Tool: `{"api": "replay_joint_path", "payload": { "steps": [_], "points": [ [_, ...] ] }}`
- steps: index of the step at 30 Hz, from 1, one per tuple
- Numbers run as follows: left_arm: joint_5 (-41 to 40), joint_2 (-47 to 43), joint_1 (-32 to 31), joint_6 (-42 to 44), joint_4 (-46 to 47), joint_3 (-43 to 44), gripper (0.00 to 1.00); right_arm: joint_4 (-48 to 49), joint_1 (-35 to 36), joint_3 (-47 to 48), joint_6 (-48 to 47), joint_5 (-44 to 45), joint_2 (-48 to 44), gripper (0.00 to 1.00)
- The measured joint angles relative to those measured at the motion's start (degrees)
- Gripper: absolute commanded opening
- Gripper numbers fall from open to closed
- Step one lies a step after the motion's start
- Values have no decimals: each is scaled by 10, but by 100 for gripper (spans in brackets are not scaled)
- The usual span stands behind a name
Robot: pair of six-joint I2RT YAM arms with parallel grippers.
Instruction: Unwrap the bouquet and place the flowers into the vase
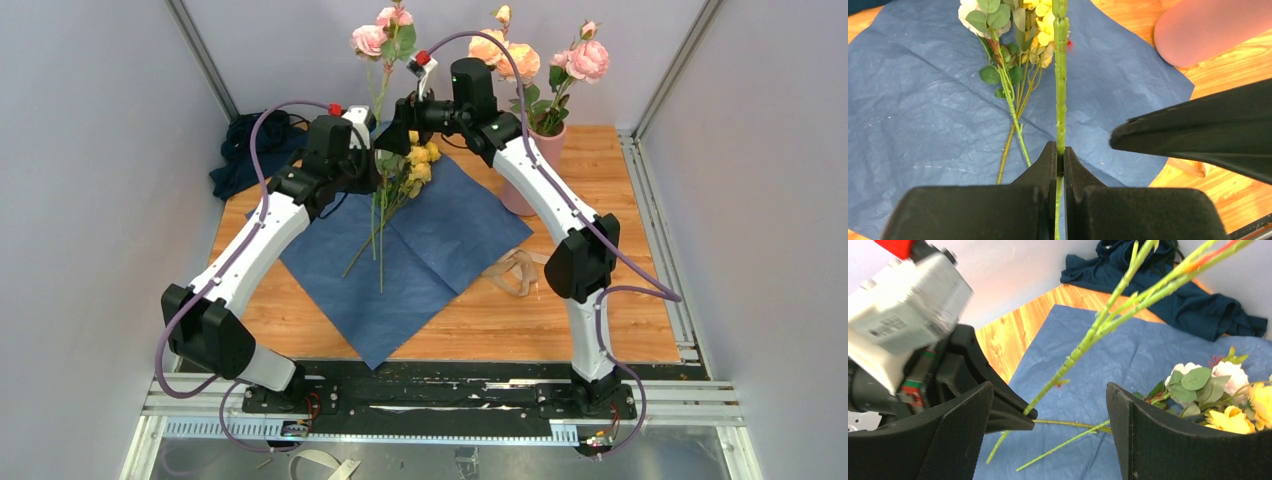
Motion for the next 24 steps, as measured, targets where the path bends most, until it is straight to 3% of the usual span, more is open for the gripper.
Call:
{"api": "replay_joint_path", "payload": {
  "steps": [11,12,15,17,20,24],
  "points": [
    [8,-4,-31,16,-15,-2,0,32,0,25,31,-2,30,85],
    [7,-4,-36,17,-17,2,0,33,0,26,32,-2,35,79],
    [1,-6,-51,21,-17,8,0,35,0,30,37,-2,49,45],
    [-3,-8,-56,22,-18,8,0,35,0,32,47,-4,54,29],
    [-12,-8,-57,23,-18,8,0,35,2,35,61,-12,53,25],
    [-32,-8,-57,28,-20,8,0,36,5,38,58,-13,47,35]
  ]
}}
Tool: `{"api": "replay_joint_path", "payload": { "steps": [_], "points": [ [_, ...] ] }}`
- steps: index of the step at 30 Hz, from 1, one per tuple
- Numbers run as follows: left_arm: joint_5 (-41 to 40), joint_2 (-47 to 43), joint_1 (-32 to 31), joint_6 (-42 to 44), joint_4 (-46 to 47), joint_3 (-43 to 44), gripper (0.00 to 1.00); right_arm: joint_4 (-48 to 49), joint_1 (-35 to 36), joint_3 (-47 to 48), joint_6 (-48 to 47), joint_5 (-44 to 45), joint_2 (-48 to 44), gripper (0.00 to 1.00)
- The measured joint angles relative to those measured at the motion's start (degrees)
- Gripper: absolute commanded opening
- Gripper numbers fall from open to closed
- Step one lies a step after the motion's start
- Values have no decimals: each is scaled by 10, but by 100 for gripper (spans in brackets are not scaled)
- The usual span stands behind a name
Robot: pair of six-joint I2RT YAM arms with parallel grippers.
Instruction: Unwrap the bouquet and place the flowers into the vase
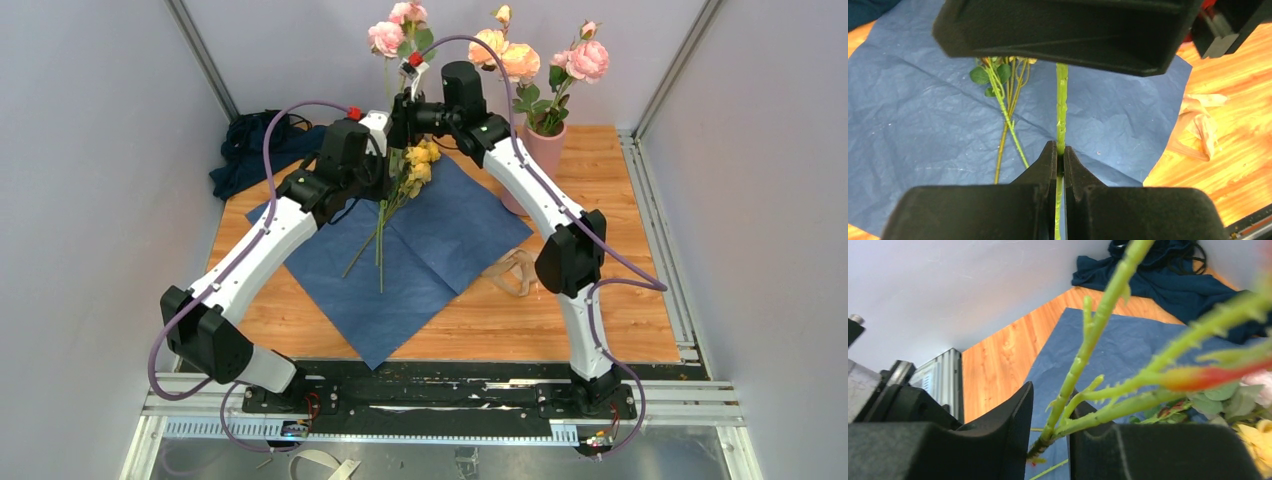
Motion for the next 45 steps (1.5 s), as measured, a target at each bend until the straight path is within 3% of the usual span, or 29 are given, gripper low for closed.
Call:
{"api": "replay_joint_path", "payload": {
  "steps": [10,11,14,16,18,25,26,29,30,31,37,45],
  "points": [
    [-39,26,0,7,-10,10,0,-31,-6,-31,-49,30,-35,39],
    [-40,28,0,7,-10,12,0,-33,-7,-34,-51,32,-38,37],
    [-44,28,0,8,-12,16,0,-34,-8,-37,-57,34,-43,17],
    [-47,28,0,8,-12,18,0,-34,-8,-37,-56,33,-45,14],
    [-50,29,0,8,-13,18,0,-33,-8,-37,-53,31,-46,1],
    [-56,29,0,6,-15,18,0,-30,-7,-37,-46,18,-47,0],
    [-56,29,0,7,-15,18,10,-30,-7,-37,-46,17,-47,0],
    [-63,32,-1,2,-23,23,73,-31,-7,-37,-48,17,-47,0],
    [-68,34,0,5,-30,27,88,-34,-7,-37,-55,22,-48,0],
    [-72,36,0,-2,-34,31,97,-38,-8,-37,-59,23,-48,0],
    [-87,35,0,-1,-39,38,100,-83,-17,-24,-103,58,-73,0],
    [-97,37,0,-13,-36,30,100,-114,-46,-13,-193,134,-207,0]
  ]
}}
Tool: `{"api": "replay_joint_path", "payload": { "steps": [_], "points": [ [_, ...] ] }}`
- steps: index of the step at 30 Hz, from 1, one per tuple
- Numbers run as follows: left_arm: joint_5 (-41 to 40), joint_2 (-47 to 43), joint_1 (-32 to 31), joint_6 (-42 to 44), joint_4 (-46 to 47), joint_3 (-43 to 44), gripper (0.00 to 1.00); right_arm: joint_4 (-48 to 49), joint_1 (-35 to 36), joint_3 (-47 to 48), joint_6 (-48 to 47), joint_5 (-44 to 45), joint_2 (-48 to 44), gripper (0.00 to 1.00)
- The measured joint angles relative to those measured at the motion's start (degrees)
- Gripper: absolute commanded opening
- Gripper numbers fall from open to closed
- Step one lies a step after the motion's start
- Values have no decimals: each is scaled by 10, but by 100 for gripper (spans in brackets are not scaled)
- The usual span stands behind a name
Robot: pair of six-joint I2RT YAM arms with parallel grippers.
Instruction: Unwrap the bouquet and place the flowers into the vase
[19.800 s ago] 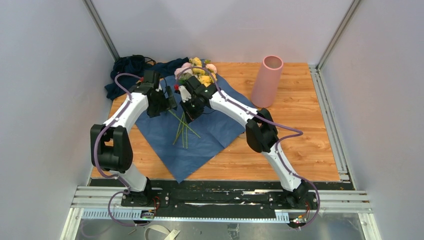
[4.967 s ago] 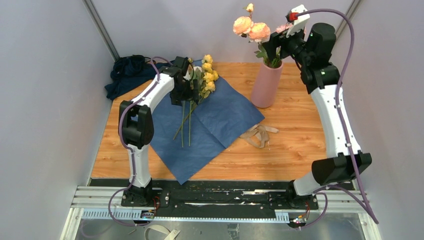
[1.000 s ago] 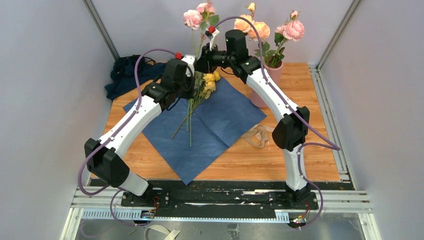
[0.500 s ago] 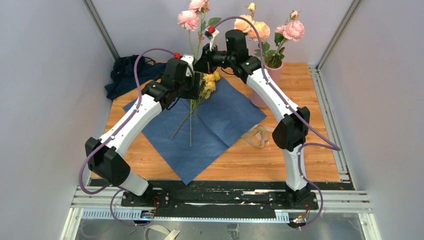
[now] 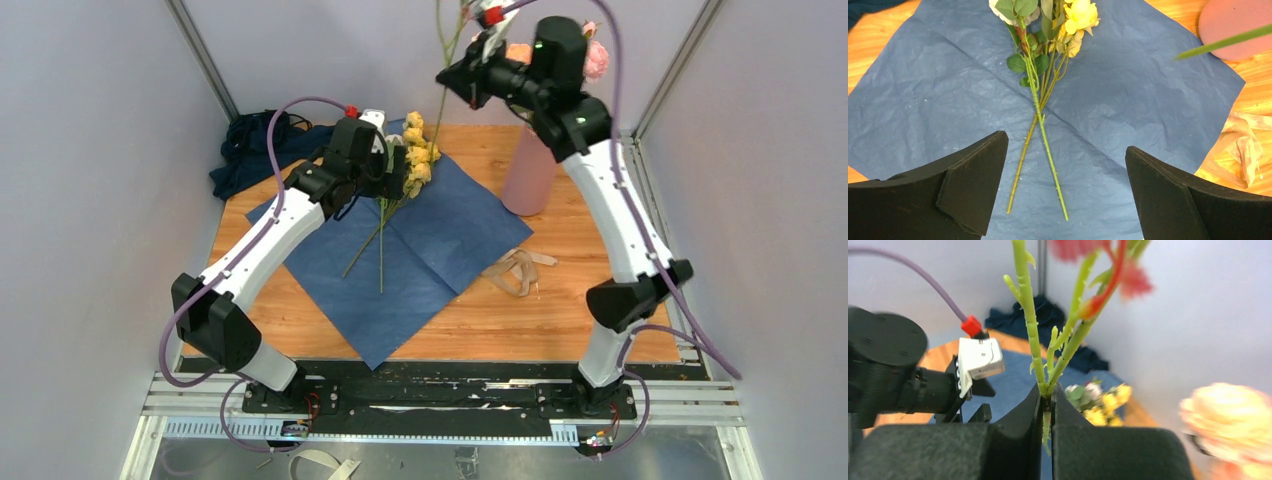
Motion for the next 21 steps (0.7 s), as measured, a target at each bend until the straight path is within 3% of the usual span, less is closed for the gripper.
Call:
{"api": "replay_joint_path", "payload": {
  "steps": [6,11,21],
  "points": [
    [1,37,0,-18,-5,2,100,-15,-78,35,-27,28,-78,0],
    [3,87,0,-29,-23,25,100,-37,-169,7,-40,51,-129,0],
    [14,98,0,-44,-30,41,100,-59,-235,-13,-49,54,-146,0]
  ]
}}
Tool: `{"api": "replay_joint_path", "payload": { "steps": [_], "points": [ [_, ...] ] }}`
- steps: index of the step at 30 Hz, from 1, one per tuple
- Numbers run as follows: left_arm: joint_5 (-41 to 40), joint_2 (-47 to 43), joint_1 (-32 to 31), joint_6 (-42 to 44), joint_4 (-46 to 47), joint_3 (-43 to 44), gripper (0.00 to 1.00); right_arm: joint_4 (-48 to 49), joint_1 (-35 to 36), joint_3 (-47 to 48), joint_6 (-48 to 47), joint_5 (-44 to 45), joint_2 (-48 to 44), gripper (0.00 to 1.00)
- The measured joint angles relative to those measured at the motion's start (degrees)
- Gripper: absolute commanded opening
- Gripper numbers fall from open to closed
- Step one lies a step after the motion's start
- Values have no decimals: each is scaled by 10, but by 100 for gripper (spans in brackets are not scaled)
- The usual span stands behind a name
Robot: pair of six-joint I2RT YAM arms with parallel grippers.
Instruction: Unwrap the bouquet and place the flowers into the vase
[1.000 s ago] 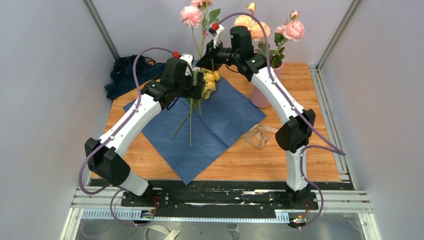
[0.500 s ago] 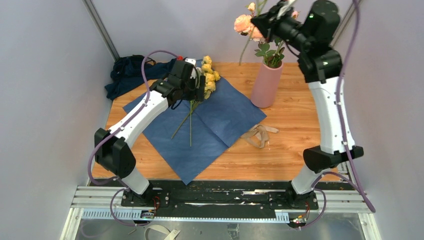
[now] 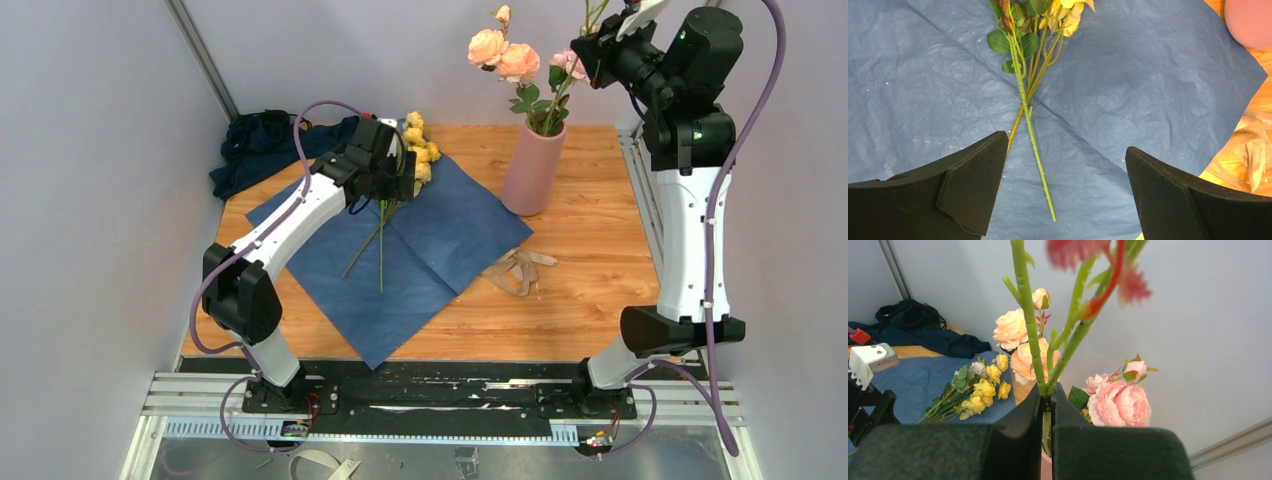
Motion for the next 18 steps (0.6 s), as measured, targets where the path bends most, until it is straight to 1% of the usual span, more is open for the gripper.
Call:
{"api": "replay_joint_path", "payload": {
  "steps": [6,12,13,14,15,17,18],
  "points": [
    [1,6,0,-10,-2,0,100,7,-16,-56,-7,-5,-6,0],
    [-5,6,0,-12,-5,0,100,21,-21,-138,-11,-11,-5,0],
    [-7,6,0,-12,-5,0,100,27,-21,-156,-13,-14,-5,2],
    [-9,6,0,-12,-5,0,100,32,-21,-172,-14,-15,-5,13],
    [-10,6,0,-12,-5,0,100,37,-21,-185,-15,-16,-5,31],
    [-12,7,0,-14,-7,1,100,45,-22,-219,-19,-16,-5,60],
    [-12,9,0,-15,-10,5,100,44,-22,-239,-25,-16,-5,69]
  ]
}}
